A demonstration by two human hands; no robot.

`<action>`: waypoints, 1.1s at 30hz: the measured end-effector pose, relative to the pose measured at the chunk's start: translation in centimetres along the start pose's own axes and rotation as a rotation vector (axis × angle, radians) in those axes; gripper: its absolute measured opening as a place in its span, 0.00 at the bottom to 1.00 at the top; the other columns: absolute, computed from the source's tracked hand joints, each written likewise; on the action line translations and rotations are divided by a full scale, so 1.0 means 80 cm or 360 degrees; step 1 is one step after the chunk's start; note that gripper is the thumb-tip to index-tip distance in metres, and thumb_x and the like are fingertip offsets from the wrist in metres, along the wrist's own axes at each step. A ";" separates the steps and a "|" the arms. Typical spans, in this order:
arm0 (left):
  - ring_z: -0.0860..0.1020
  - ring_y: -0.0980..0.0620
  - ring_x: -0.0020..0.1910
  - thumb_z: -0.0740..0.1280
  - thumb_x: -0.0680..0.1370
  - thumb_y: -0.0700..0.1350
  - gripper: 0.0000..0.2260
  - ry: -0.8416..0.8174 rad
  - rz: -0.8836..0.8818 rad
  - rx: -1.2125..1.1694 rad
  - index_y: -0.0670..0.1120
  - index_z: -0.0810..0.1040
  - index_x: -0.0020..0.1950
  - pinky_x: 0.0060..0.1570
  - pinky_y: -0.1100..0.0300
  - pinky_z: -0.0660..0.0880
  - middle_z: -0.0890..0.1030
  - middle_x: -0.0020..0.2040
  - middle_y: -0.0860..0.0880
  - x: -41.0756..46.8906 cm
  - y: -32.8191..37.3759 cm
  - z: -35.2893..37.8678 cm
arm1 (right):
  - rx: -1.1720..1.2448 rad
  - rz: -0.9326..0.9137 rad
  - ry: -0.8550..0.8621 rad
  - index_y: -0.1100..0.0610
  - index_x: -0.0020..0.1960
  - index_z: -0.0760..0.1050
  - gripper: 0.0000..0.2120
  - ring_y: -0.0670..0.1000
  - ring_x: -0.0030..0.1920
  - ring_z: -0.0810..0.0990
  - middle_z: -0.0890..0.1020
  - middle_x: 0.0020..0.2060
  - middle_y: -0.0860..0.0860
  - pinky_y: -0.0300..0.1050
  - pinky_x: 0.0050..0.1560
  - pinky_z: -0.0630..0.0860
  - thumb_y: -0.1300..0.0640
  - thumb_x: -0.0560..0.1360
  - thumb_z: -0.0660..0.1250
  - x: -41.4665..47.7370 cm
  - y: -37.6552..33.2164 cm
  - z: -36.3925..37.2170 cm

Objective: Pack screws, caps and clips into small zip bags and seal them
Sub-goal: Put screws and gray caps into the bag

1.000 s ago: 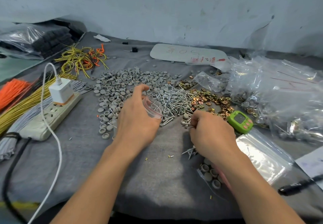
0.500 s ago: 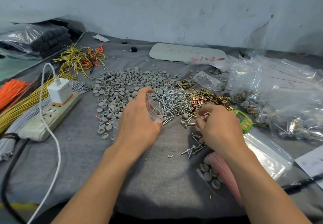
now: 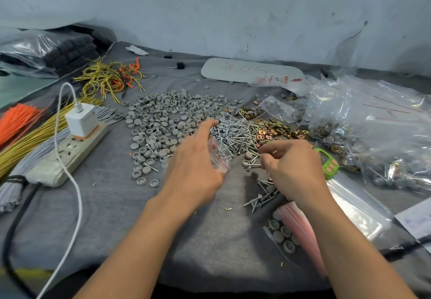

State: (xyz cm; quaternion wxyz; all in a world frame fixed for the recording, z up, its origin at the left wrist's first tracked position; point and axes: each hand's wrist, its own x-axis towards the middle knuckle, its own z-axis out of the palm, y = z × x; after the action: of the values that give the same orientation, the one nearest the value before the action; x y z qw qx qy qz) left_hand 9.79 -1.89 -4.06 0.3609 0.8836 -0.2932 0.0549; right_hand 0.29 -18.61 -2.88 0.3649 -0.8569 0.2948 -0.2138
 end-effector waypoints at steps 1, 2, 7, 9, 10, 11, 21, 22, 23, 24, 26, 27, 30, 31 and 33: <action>0.75 0.54 0.54 0.80 0.69 0.44 0.42 -0.0028 0.0033 -0.0017 0.64 0.59 0.74 0.52 0.58 0.72 0.77 0.56 0.56 0.000 0.002 0.000 | 0.0140 -0.0028 0.0018 0.46 0.45 0.86 0.06 0.45 0.32 0.84 0.87 0.35 0.44 0.40 0.36 0.79 0.57 0.76 0.74 -0.001 -0.002 0.001; 0.77 0.54 0.54 0.79 0.69 0.45 0.42 -0.0053 0.0066 -0.0037 0.65 0.60 0.74 0.52 0.57 0.74 0.78 0.56 0.56 -0.002 0.005 -0.001 | 0.0294 -0.0071 0.0028 0.47 0.42 0.86 0.06 0.45 0.31 0.84 0.86 0.33 0.44 0.38 0.34 0.78 0.58 0.75 0.75 -0.002 -0.007 0.002; 0.79 0.61 0.48 0.78 0.65 0.42 0.42 -0.0156 0.0169 -0.0211 0.69 0.63 0.71 0.42 0.73 0.70 0.80 0.53 0.59 -0.009 0.015 0.003 | 0.0781 -0.0314 0.0058 0.46 0.41 0.87 0.07 0.46 0.35 0.86 0.87 0.34 0.44 0.41 0.36 0.81 0.58 0.70 0.80 -0.020 -0.033 0.017; 0.80 0.66 0.44 0.78 0.64 0.43 0.41 -0.0160 0.0147 -0.0320 0.69 0.65 0.69 0.38 0.76 0.71 0.82 0.50 0.61 -0.009 0.018 0.005 | 0.0609 -0.0386 0.0049 0.42 0.42 0.88 0.07 0.44 0.40 0.84 0.86 0.35 0.39 0.40 0.41 0.78 0.55 0.69 0.81 -0.023 -0.039 0.027; 0.80 0.66 0.45 0.79 0.64 0.43 0.40 -0.0154 0.0125 -0.0409 0.68 0.66 0.69 0.39 0.76 0.72 0.83 0.49 0.61 -0.008 0.018 0.006 | 0.0515 -0.0425 0.0041 0.40 0.43 0.87 0.08 0.44 0.42 0.82 0.85 0.36 0.38 0.41 0.43 0.76 0.53 0.69 0.81 -0.024 -0.042 0.030; 0.81 0.66 0.46 0.80 0.64 0.43 0.40 -0.0148 0.0097 -0.0506 0.68 0.68 0.68 0.41 0.75 0.73 0.83 0.49 0.60 -0.007 0.017 0.006 | 0.0460 -0.0456 0.0036 0.38 0.43 0.86 0.08 0.45 0.43 0.80 0.83 0.36 0.40 0.44 0.43 0.74 0.51 0.69 0.80 -0.024 -0.044 0.031; 0.84 0.57 0.46 0.80 0.65 0.36 0.35 0.0194 -0.0204 -0.1105 0.60 0.75 0.66 0.53 0.54 0.83 0.84 0.50 0.52 0.004 -0.002 -0.015 | -0.0326 0.0031 -0.0097 0.46 0.39 0.86 0.05 0.44 0.31 0.79 0.82 0.30 0.40 0.38 0.31 0.71 0.50 0.73 0.75 0.000 0.001 -0.003; 0.84 0.57 0.45 0.80 0.64 0.36 0.35 0.0254 -0.0211 -0.1097 0.60 0.74 0.66 0.52 0.54 0.83 0.84 0.50 0.52 0.006 -0.003 -0.017 | -0.0493 0.0050 -0.0207 0.47 0.40 0.86 0.04 0.44 0.34 0.79 0.82 0.32 0.41 0.38 0.35 0.71 0.49 0.73 0.76 0.000 0.004 -0.003; 0.84 0.58 0.45 0.80 0.64 0.37 0.36 0.0320 -0.0206 -0.1037 0.61 0.74 0.66 0.52 0.55 0.83 0.84 0.49 0.54 0.007 -0.004 -0.019 | -0.0627 0.0040 -0.0293 0.47 0.39 0.84 0.05 0.45 0.36 0.79 0.81 0.33 0.41 0.40 0.39 0.72 0.48 0.72 0.76 -0.002 0.006 -0.003; 0.83 0.60 0.45 0.80 0.64 0.38 0.36 0.0391 -0.0197 -0.0922 0.62 0.73 0.66 0.51 0.56 0.82 0.84 0.48 0.55 0.008 -0.005 -0.021 | -0.0734 0.0021 -0.0352 0.47 0.38 0.83 0.07 0.46 0.37 0.80 0.81 0.34 0.42 0.41 0.41 0.74 0.47 0.72 0.76 -0.003 0.005 -0.003; 0.81 0.63 0.45 0.79 0.66 0.41 0.35 0.0511 -0.0196 -0.0609 0.65 0.70 0.66 0.48 0.62 0.78 0.83 0.47 0.59 0.009 -0.005 -0.024 | -0.0893 -0.0017 -0.0406 0.47 0.37 0.79 0.08 0.49 0.39 0.80 0.81 0.34 0.43 0.44 0.44 0.76 0.48 0.72 0.76 -0.005 -0.003 -0.003; 0.80 0.62 0.46 0.79 0.67 0.41 0.35 0.0545 -0.0194 -0.0453 0.66 0.69 0.66 0.46 0.63 0.76 0.82 0.48 0.60 0.008 -0.004 -0.025 | -0.0942 -0.0028 -0.0422 0.47 0.37 0.79 0.08 0.51 0.40 0.80 0.81 0.35 0.44 0.45 0.45 0.77 0.50 0.72 0.74 -0.006 -0.007 -0.002; 0.78 0.53 0.51 0.77 0.70 0.41 0.36 0.0481 -0.0135 -0.0103 0.63 0.65 0.70 0.50 0.56 0.72 0.81 0.53 0.58 0.003 -0.001 -0.019 | -0.1031 -0.0100 -0.0462 0.49 0.38 0.77 0.05 0.53 0.41 0.79 0.81 0.36 0.46 0.49 0.54 0.75 0.55 0.73 0.70 -0.012 -0.017 0.002; 0.77 0.52 0.52 0.77 0.70 0.41 0.36 0.0429 -0.0130 -0.0031 0.62 0.65 0.71 0.50 0.55 0.71 0.81 0.54 0.56 0.001 0.000 -0.017 | -0.1057 -0.0134 -0.0467 0.50 0.38 0.76 0.05 0.52 0.40 0.77 0.80 0.36 0.46 0.51 0.57 0.73 0.55 0.73 0.69 -0.014 -0.018 0.004; 0.74 0.53 0.50 0.77 0.71 0.40 0.37 0.0320 -0.0125 0.0057 0.61 0.64 0.73 0.50 0.56 0.68 0.79 0.54 0.56 0.001 0.000 -0.011 | -0.1056 -0.0173 -0.0463 0.49 0.38 0.75 0.07 0.51 0.39 0.74 0.78 0.35 0.44 0.53 0.60 0.71 0.54 0.75 0.69 -0.016 -0.019 0.006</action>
State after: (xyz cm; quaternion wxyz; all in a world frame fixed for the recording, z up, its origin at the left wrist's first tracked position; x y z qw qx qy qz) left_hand 9.96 -1.33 -3.40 0.3744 0.8908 -0.2197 0.1344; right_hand 0.18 -16.70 -2.26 0.0934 -0.9645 0.2471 -0.0014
